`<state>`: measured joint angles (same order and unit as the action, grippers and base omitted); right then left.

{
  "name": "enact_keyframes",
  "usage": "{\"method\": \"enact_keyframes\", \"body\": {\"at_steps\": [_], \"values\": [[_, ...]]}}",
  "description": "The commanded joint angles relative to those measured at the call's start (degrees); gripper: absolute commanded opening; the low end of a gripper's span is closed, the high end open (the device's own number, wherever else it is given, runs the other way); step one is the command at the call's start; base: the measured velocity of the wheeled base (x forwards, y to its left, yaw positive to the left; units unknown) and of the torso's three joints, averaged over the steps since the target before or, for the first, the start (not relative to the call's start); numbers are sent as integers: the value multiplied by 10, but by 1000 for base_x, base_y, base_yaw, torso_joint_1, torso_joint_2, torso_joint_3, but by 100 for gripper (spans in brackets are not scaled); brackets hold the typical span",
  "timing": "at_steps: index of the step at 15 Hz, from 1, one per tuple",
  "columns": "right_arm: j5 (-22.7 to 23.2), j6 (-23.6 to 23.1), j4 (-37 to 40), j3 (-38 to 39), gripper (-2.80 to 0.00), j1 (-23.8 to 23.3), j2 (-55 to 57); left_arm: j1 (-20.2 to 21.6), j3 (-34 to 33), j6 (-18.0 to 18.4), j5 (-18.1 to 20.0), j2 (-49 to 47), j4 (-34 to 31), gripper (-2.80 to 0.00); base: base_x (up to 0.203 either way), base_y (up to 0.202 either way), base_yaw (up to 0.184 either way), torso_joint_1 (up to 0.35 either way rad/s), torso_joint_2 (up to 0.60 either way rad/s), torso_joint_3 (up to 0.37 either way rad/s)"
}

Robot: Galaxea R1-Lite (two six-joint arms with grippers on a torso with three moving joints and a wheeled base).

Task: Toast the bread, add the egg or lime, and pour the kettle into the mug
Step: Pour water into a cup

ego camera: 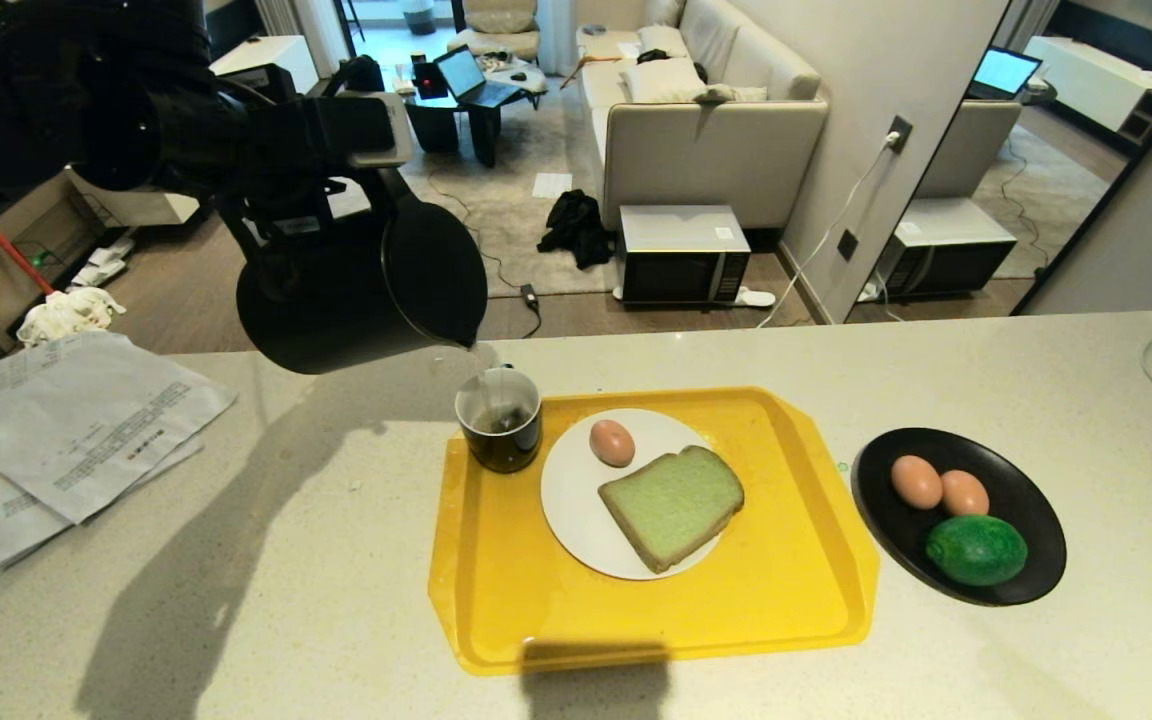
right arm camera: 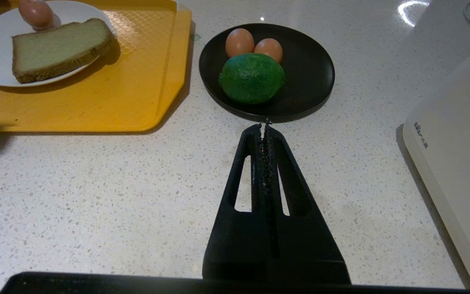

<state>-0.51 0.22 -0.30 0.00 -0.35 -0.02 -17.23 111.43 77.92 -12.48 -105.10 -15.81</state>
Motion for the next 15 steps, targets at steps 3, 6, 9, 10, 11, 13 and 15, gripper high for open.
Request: {"method": "enact_keyframes", "body": {"at_steps": [3,6,9,10,11,13,15], "values": [[0,0,0,0,-280,0,0,0,0,4,-2,-6,3,-280,0,0,0,0,0,0],[0,0,0,0,-280,0,0,0,1,3,-9,-8,12,-280,0,0,0,0,0,0],[0,0,0,0,-280,0,0,0,1,2,-9,-8,13,-280,0,0,0,0,0,0],[0,0,0,0,-280,0,0,0,1,1,-9,-7,14,-280,0,0,0,0,0,0],[0,0,0,0,-280,0,0,0,1,-1,-7,-7,14,-280,0,0,0,0,0,0],[0,0,0,0,-280,0,0,0,1,-10,-5,-6,14,-280,0,0,0,0,0,0],[0,0,0,0,-280,0,0,-1,1,-33,-2,-4,14,-280,0,0,0,0,0,0]]}}
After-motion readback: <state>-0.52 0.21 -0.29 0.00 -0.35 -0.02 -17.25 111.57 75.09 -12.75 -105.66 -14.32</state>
